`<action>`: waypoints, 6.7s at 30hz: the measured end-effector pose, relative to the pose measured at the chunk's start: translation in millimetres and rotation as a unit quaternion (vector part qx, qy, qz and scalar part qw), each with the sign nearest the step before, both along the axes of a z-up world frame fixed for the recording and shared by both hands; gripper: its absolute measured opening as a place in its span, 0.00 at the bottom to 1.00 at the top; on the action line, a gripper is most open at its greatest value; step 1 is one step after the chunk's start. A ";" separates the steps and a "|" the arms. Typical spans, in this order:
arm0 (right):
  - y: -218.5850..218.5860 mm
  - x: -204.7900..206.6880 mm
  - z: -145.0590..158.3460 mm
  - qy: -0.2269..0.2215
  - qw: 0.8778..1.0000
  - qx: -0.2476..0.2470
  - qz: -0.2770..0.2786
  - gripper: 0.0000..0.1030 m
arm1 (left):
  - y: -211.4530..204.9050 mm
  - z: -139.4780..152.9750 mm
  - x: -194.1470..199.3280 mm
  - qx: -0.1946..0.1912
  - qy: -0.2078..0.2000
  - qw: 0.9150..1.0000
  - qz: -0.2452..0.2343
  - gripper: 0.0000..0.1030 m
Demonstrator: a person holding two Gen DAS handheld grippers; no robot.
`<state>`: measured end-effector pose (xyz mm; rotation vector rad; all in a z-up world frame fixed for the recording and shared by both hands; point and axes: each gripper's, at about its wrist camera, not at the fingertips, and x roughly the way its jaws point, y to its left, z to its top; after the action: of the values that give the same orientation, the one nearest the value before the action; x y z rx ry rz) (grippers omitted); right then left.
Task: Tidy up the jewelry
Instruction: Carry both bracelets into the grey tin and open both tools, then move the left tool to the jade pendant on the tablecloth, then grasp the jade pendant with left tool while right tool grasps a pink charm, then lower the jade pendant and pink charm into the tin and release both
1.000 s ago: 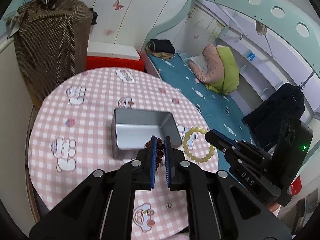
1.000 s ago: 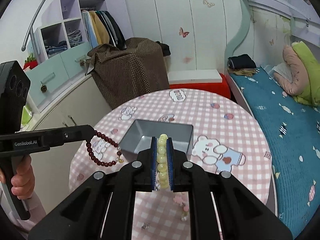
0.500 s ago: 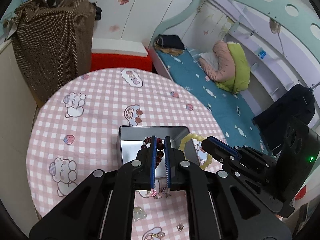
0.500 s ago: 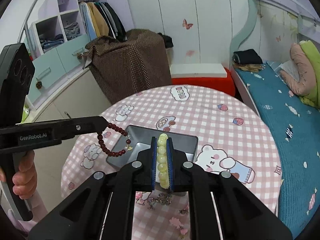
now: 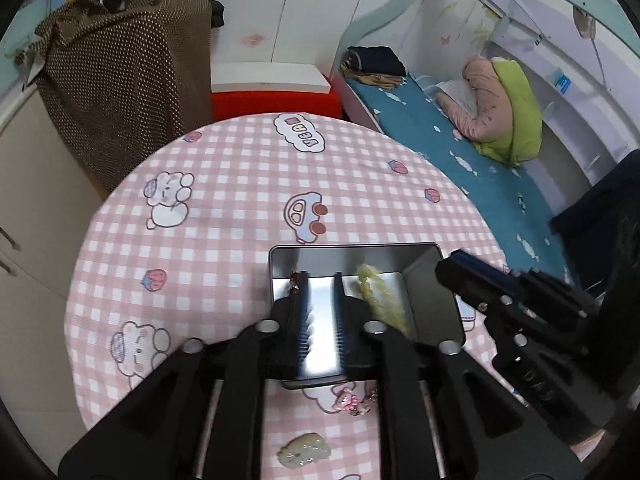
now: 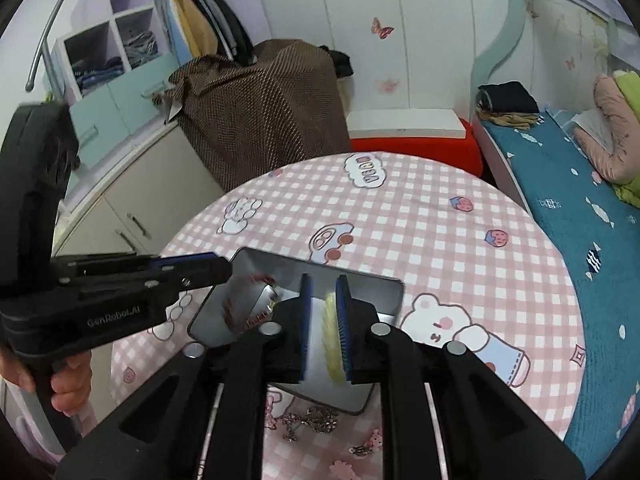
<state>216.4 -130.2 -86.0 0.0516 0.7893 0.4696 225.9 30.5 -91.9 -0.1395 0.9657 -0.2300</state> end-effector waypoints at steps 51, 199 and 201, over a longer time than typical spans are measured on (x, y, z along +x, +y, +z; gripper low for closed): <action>-20.2 -90.7 9.4 -0.023 0.994 -0.062 -0.089 0.93 | 21.7 -5.5 -98.3 0.046 -0.004 0.998 0.042 0.75; 17.3 -13.6 -29.1 -0.023 0.998 -0.063 -0.005 0.12 | -10.7 -21.3 -11.2 0.025 -0.048 0.998 -0.027 0.40; 17.6 -11.5 -30.5 -0.020 0.998 -0.063 -0.004 0.12 | -10.6 -23.2 -9.1 0.026 -0.045 0.998 -0.028 0.40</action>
<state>204.9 -112.6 -116.5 -0.0713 0.7768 0.4125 216.8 19.8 -115.1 -0.0540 0.8858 -0.2599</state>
